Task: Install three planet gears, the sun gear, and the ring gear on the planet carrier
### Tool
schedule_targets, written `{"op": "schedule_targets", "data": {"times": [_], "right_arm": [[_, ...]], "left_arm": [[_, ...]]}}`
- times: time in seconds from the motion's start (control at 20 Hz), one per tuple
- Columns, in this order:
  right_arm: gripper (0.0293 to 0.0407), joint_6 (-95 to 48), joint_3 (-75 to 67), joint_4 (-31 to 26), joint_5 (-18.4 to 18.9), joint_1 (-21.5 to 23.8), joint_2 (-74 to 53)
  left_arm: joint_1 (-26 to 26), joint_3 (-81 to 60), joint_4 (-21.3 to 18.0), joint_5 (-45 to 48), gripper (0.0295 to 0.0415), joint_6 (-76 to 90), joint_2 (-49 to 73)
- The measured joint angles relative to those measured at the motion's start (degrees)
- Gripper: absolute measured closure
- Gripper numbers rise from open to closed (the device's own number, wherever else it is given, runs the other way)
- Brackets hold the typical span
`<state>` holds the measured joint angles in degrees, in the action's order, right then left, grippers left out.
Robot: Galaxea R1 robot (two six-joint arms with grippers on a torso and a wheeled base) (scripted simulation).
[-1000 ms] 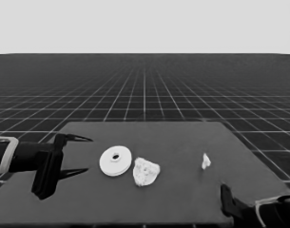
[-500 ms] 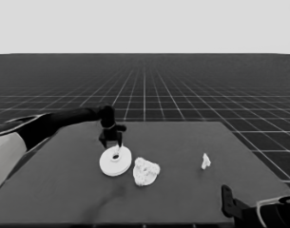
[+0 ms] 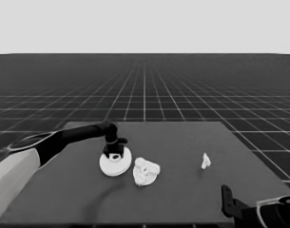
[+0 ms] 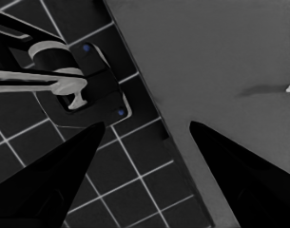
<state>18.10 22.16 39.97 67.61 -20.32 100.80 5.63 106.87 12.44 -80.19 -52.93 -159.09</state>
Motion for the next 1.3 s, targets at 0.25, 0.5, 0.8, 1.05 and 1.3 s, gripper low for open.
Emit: {"op": "schedule_targets", "data": {"times": [0.25,0.5,0.8,1.05,1.3], "right_arm": [[0.0315,0.0,0.0,0.0,0.0,0.0,0.0],[0.0315,0.0,0.0,0.0,0.0,0.0,0.0],[0.0315,0.0,0.0,0.0,0.0,0.0,0.0],[0.0315,0.0,0.0,0.0,0.0,0.0,0.0],[0.0315,0.0,0.0,0.0,0.0,0.0,0.0]], "left_arm": [[0.0,0.1,0.0,0.0,0.0362,0.0,0.0],[0.0,0.1,0.0,0.0,0.0362,0.0,0.0],[-9.8,-7.1,-7.6,-6.3,0.0362,-3.3,2.8],[-9.2,-12.7,-6.2,-7.0,0.0362,-14.9,-0.9],[-7.3,-10.5,-4.3,-8.0,0.0362,-25.2,-15.9]]}}
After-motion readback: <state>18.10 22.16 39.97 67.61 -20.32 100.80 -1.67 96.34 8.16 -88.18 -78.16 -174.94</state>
